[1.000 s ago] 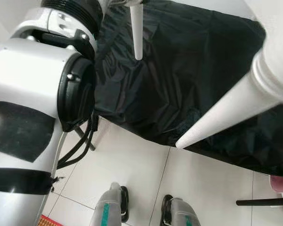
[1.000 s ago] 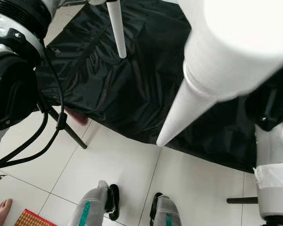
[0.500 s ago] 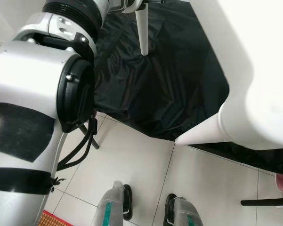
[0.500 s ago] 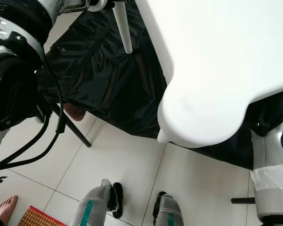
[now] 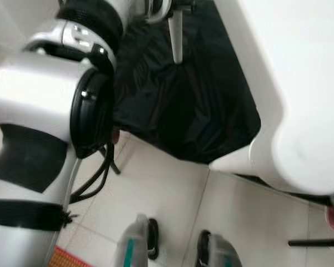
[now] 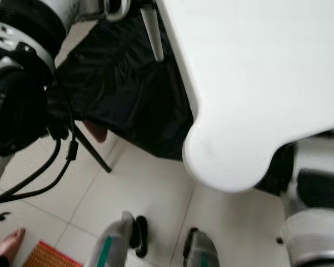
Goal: Building children table
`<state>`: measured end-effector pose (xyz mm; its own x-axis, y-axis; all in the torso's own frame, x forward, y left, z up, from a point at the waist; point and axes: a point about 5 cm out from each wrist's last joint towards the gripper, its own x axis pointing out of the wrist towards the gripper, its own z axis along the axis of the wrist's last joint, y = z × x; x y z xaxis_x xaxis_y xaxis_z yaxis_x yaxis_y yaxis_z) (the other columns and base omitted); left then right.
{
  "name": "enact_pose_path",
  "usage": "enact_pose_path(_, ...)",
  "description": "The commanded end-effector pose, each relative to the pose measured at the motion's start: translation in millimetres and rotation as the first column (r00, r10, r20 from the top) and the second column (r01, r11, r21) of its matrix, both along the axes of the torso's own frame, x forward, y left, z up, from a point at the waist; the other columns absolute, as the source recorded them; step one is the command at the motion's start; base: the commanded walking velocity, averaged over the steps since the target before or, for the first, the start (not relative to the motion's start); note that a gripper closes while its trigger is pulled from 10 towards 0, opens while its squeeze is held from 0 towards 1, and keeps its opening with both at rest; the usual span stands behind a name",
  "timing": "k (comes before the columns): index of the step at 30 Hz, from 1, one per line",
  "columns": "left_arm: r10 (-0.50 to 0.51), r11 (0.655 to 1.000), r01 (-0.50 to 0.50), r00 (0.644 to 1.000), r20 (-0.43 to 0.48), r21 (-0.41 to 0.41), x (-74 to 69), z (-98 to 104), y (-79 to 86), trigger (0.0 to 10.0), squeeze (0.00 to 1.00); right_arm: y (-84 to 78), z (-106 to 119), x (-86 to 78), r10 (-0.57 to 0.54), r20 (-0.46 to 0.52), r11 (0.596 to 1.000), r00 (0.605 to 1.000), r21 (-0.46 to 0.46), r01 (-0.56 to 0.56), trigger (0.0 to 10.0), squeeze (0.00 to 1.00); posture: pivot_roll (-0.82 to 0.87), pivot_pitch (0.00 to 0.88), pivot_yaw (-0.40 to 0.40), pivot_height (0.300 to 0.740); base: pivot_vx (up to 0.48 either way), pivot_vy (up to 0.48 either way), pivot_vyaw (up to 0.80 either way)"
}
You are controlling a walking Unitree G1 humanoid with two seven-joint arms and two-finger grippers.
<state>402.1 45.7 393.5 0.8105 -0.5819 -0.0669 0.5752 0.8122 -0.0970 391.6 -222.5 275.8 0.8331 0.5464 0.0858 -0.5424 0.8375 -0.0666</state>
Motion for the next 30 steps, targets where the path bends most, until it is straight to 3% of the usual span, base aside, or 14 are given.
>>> enact_pose_path(1,-0.020,1.000,0.019,1.000,0.018,0.025,-1.7,4,-1.3,0.0,0.00,13.1,-2,-15.0,0.167,0.033,0.977,0.985,-0.138,-0.161,10.0,0.00,0.14,0.149,0.066,0.740,0.000,0.000,0.00)
enact_pose_path(2,-0.020,1.000,0.019,1.000,0.018,0.025,-1.7,4,-1.3,0.0,0.00,13.1,-2,-15.0,0.167,0.033,0.977,0.985,-0.138,-0.161,10.0,0.00,0.14,0.149,0.066,0.740,0.000,0.000,0.00)
enact_pose_path(3,-0.015,1.000,0.014,1.000,0.021,0.028,-1.4,4,-0.2,0.0,0.00,9.5,-22,-37.4,0.256,-0.006,0.947,0.967,-0.202,-0.252,10.0,0.00,0.14,0.145,0.066,0.740,0.000,0.000,0.00)
enact_pose_path(5,-0.011,1.000,0.010,1.000,0.022,0.029,-1.1,4,0.6,0.0,0.00,5.9,-33,-54.6,0.299,-0.024,0.927,0.954,-0.229,-0.297,10.0,0.00,0.13,0.144,0.066,0.740,0.000,0.000,0.00)
enact_pose_path(9,-0.008,0.999,0.007,1.000,0.017,0.035,-0.3,2,2.0,0.0,0.00,-3.7,-44,-98.5,0.369,-0.067,0.908,0.927,-0.188,-0.375,10.0,0.00,0.13,0.141,0.068,0.740,0.000,0.000,0.00)
enact_pose_path(13,-0.010,0.999,0.010,1.000,0.014,0.035,-0.2,1,2.0,0.3,0.00,-5.5,-46,-111.1,0.378,-0.052,0.909,0.924,-0.169,-0.381,10.0,0.00,0.12,0.139,0.071,0.740,0.000,0.000,0.00)
enact_pose_path(14,-0.016,0.999,0.015,1.000,0.014,0.039,-0.3,1,1.7,4.8,0.00,-6.9,-51,-128.1,0.397,-0.052,0.906,0.916,-0.134,-0.400,10.0,0.00,0.12,0.137,0.075,0.740,0.000,0.000,0.00)
enact_pose_path(16,-0.016,0.999,0.015,1.000,0.014,0.039,-0.3,1,1.7,4.8,0.00,-6.9,-51,-128.1,0.397,-0.052,0.906,0.916,-0.134,-0.400,10.0,0.00,0.12,0.137,0.075,0.740,0.000,0.000,0.00)
enact_pose_path(17,-0.025,0.998,0.025,1.000,0.011,0.050,-0.6,0,0.7,10.0,0.00,-7.8,-57,-147.7,0.413,-0.055,0.904,0.909,-0.093,-0.416,10.0,0.00,0.10,0.136,0.085,0.740,0.000,0.000,0.00)
enact_pose_path(18,-0.025,0.998,0.025,1.000,0.011,0.050,-0.6,0,0.7,10.0,0.00,-7.8,-57,-147.7,0.413,-0.055,0.904,0.909,-0.093,-0.416,10.0,0.00,0.10,0.136,0.085,0.740,0.000,0.000,0.00)
enact_pose_path(20,-0.033,0.997,0.032,0.999,0.008,0.068,-1.0,-2,-1.6,10.0,0.00,-6.0,-65,-182.2,0.439,-0.084,0.896,0.895,-0.035,-0.443,10.0,0.00,0.09,0.138,0.094,0.740,0.000,0.000,0.00)
enact_pose_path(23,-0.033,0.997,0.032,0.999,0.008,0.068,-1.0,-2,-1.6,10.0,0.00,-6.0,-65,-182.2,0.439,-0.084,0.896,0.895,-0.035,-0.443,10.0,0.00,0.09,0.138,0.094,0.740,0.000,0.000,0.00)
enact_pose_path(24,-0.043,0.996,0.042,0.999,0.007,0.075,-1.5,-3,-4.5,10.0,0.00,1.4,-63,-199.7,0.454,-0.093,0.889,0.886,-0.018,-0.457,10.0,0.00,0.08,0.141,0.098,0.740,0.000,0.000,0.00)
enact_pose_path(30,-0.065,0.993,0.064,0.998,0.008,0.098,-2.0,-6,-8.1,10.0,0.00,20.4,-45,-202.6,0.466,0.008,0.884,0.885,0.048,-0.466,10.0,0.00,0.08,0.142,0.098,0.740,0.000,0.000,0.00)
